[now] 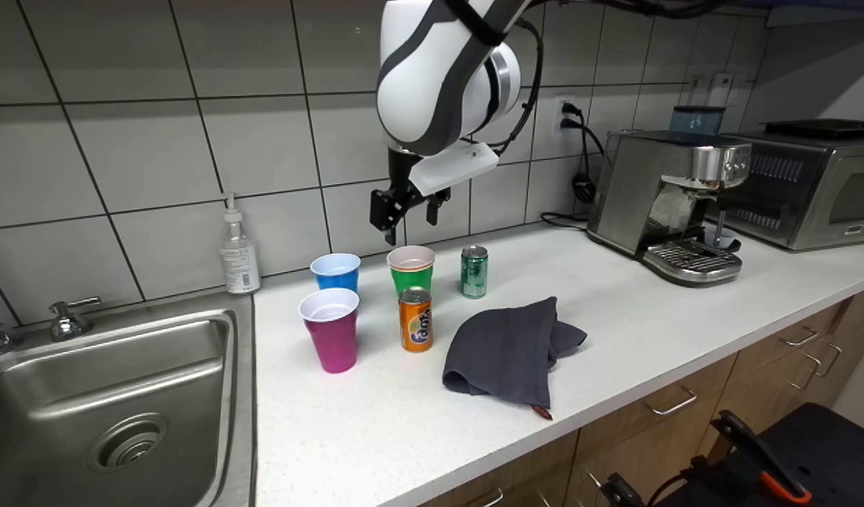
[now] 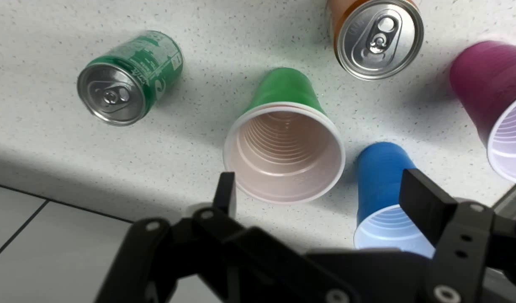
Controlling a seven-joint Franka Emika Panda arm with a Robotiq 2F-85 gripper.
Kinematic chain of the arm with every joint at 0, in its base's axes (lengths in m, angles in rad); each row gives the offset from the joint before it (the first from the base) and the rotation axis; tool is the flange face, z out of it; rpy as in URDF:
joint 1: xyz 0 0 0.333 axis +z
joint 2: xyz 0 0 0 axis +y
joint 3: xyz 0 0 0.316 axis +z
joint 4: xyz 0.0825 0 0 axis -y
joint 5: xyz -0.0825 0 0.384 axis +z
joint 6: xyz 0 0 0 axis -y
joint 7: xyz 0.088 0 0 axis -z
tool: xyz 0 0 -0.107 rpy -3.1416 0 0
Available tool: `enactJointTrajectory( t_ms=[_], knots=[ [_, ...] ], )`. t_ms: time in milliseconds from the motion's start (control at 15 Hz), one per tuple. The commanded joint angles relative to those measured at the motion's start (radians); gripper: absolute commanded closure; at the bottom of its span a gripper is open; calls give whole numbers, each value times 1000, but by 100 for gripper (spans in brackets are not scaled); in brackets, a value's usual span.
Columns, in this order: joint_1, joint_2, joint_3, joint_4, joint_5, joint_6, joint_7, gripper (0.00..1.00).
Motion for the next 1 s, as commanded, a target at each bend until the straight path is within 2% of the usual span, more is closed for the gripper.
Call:
enactJointTrajectory(
  t_ms=[0,133,200,933],
  knots=[
    [-7,-9,4,15,-4,-53,7,0],
    [-13,-15,11,11,12,-65,-8,0],
    [-11,-1,9,1,1,-21,0,0],
    [-12,-1,9,1,1,-28,0,0]
  ],
)
